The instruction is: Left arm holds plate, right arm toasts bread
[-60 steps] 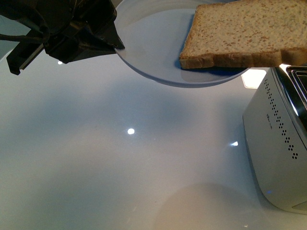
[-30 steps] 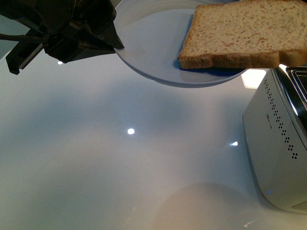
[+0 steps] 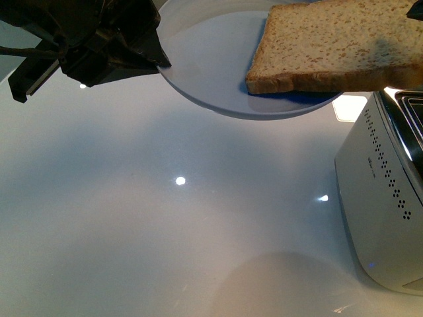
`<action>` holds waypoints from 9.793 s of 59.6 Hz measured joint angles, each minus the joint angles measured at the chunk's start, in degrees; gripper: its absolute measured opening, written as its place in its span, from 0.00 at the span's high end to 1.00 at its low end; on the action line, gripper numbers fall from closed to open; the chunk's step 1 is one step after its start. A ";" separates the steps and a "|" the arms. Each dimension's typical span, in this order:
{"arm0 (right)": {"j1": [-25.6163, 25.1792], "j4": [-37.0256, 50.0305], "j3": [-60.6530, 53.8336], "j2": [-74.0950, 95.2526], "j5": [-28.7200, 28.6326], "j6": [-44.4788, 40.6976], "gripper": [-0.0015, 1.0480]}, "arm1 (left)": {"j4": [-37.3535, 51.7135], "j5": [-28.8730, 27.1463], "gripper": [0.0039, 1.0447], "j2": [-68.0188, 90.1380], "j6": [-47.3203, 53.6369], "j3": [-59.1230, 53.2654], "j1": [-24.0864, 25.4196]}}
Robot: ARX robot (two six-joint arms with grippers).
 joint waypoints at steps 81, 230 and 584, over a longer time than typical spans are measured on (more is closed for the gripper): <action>-9.53 -13.22 13.14 -14.03 1.81 -8.37 0.97 | 0.00 0.22 0.97 0.00 -0.07 0.00 0.00; -8.33 -10.05 -8.48 -1.05 11.72 -46.60 0.58 | 0.00 0.24 0.97 -0.02 -0.24 0.02 0.00; -14.45 -11.91 -27.45 -65.20 2.10 -39.26 0.09 | 35.91 -0.04 0.07 4.22 23.58 -29.66 31.12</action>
